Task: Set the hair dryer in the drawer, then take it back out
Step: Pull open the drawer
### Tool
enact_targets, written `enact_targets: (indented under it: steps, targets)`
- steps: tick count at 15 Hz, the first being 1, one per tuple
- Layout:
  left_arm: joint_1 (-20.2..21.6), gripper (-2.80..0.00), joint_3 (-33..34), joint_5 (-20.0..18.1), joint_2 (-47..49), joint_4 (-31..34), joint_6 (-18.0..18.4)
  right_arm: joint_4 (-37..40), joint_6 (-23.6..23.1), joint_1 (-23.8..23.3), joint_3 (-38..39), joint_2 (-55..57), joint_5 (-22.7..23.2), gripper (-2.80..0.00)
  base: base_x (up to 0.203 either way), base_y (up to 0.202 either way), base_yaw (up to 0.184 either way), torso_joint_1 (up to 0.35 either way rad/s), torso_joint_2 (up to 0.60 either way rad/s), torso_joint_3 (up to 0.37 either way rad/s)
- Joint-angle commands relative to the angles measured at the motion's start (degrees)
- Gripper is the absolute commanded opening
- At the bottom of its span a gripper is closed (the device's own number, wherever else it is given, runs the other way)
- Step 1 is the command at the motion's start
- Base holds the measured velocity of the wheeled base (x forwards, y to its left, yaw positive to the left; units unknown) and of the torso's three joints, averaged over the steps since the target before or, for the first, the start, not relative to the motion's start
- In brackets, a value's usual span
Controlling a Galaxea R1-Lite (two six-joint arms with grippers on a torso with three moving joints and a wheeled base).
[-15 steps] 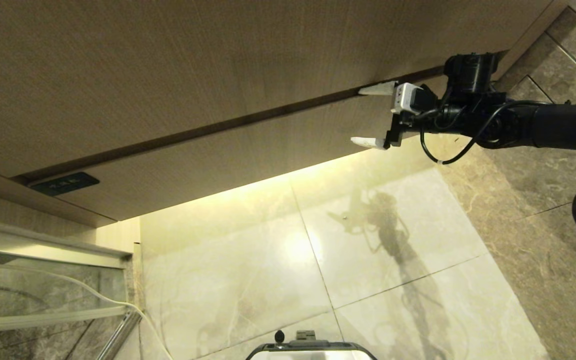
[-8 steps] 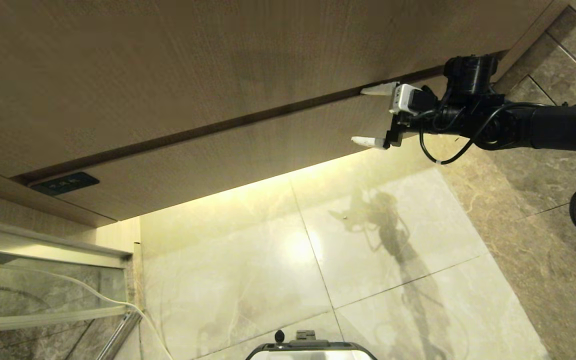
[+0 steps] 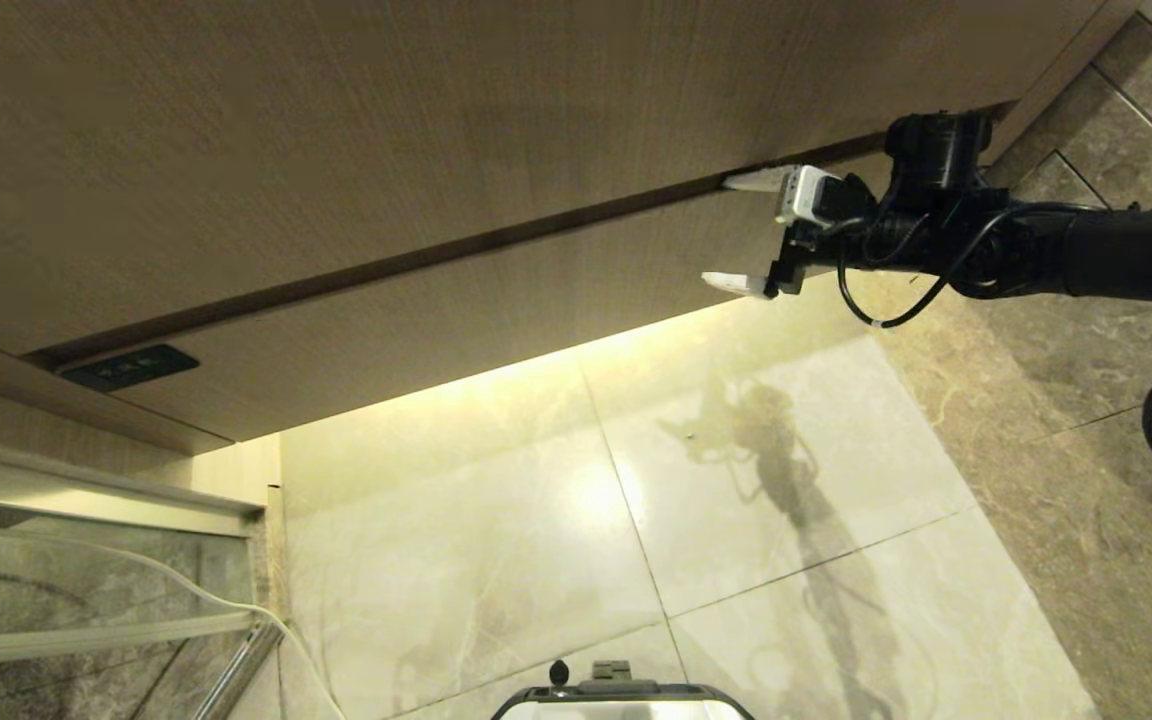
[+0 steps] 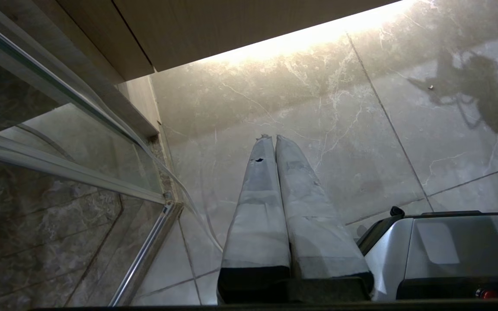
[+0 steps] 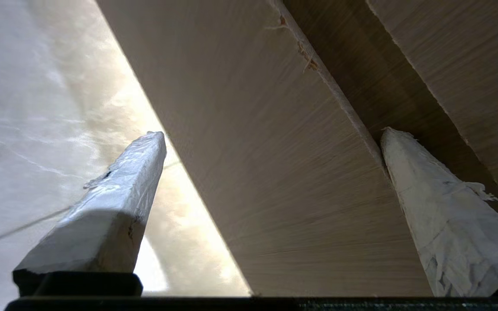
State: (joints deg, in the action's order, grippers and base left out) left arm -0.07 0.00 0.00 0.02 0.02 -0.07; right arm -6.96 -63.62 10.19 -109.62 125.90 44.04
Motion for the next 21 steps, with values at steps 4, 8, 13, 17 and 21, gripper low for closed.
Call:
enact_targets:
  steps: [4,8,13,17,21]
  targets:
    - [0.0,-2.80,0.0,0.0,0.0,0.0,0.0,8.9,6.9,0.0,0.1,-1.3,0.4,0.00,0.000,0.000,0.000,0.000,0.00,0.000]
    - [0.0,-2.80,0.0,-0.1,0.0,0.0,0.0,8.7,8.8,0.0,0.1,-2.3,0.5,0.00,0.000,0.000,0.000,0.000,0.00,0.000]
    - [0.0,-2.80,0.0,0.0,0.0,0.0,0.0,1.6,8.0,0.2,0.3,-3.6,0.8,0.00,0.000,0.000,0.000,0.000,0.00,0.000]
    - [0.0,-2.80,0.0,0.0,0.0,0.1,0.0,-4.9,7.7,0.2,0.2,-3.2,0.3,0.00,0.000,0.000,0.000,0.000,0.00,0.000]
    - [0.0,-2.80,0.1,0.0,0.0,0.0,0.0,-8.9,6.9,0.0,0.1,-1.7,-1.6,0.00,0.000,0.000,0.000,0.000,0.00,0.000]
